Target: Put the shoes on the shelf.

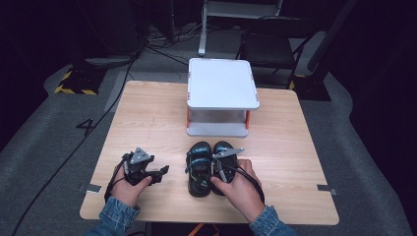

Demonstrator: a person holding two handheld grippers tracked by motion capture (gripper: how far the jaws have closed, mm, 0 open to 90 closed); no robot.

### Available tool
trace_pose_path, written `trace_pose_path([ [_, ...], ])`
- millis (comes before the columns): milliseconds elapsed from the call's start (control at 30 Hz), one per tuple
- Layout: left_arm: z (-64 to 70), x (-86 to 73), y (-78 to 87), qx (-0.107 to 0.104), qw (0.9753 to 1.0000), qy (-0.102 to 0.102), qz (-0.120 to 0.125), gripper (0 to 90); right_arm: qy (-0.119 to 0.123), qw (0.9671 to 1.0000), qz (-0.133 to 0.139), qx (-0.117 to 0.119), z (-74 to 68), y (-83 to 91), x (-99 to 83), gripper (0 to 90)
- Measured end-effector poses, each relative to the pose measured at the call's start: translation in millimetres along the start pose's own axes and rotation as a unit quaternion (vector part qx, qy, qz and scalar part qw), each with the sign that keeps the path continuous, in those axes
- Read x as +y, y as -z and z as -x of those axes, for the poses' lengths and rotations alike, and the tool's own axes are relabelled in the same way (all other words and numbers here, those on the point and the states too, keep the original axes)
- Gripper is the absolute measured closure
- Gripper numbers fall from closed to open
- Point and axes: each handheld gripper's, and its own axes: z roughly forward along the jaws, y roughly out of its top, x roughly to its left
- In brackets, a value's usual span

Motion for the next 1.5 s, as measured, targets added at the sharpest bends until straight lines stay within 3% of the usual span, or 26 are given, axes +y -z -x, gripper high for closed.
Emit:
trace_pose_path([
  [100, -0.4, -1.3, 0.9, 0.001, 1.0000, 0.001, -0.001, 27.6, -0.005, 1.0000, -0.001, 0.007, 1.0, -2.0, -1.8, 39.4],
  [267, -0.7, -5.4, 3.9, 0.004, 1.0000, 0.004, -0.004, 27.6, 0.012, 0.9998, 0.001, 0.014, -1.0, -7.3, -1.7, 36.2],
  [467, 0.7, -6.2, 3.1, 0.000, 1.0000, 0.004, -0.007, 27.6, 0.000, 0.9999, -0.003, 0.016, -1.6, -7.7, -0.1, 36.9],
  [500, 0.7, -6.6, 2.1, -0.002, 1.0000, 0.003, -0.006, 27.6, 0.003, 0.9999, -0.004, 0.014, -1.6, -7.8, 0.0, 38.9],
  [600, 0.1, -7.0, 2.0, -0.004, 1.0000, 0.003, -0.006, 27.6, 0.019, 0.9996, -0.016, -0.013, 1.9, -7.8, 0.1, 62.2],
  [800, -2.0, -7.6, 0.8, -0.005, 0.9999, 0.008, -0.006, 27.6, 0.033, 0.9992, -0.016, -0.016, 5.2, -7.7, -0.2, 74.3],
  [933, -0.8, -7.5, -0.4, -0.008, 0.9999, 0.009, -0.007, 27.6, -0.005, 0.9998, -0.018, 0.007, 11.9, -6.5, 0.5, 79.8],
  [1100, -1.6, -7.3, 1.0, -0.011, 0.9999, 0.011, -0.002, 27.7, -0.023, 0.9996, 0.002, 0.015, 16.2, -4.1, -4.3, 81.8],
  [1233, -2.6, -7.7, 1.9, -0.014, 0.9998, 0.012, -0.001, 27.7, -0.022, 0.9993, 0.031, 0.005, 20.7, -1.5, -4.2, 82.3],
  [1500, -5.3, -14.1, 8.3, -0.006, 0.9999, 0.016, -0.002, 27.8, -0.029, 0.9978, 0.059, -0.009, 36.1, 9.9, 23.7, 82.3],
])
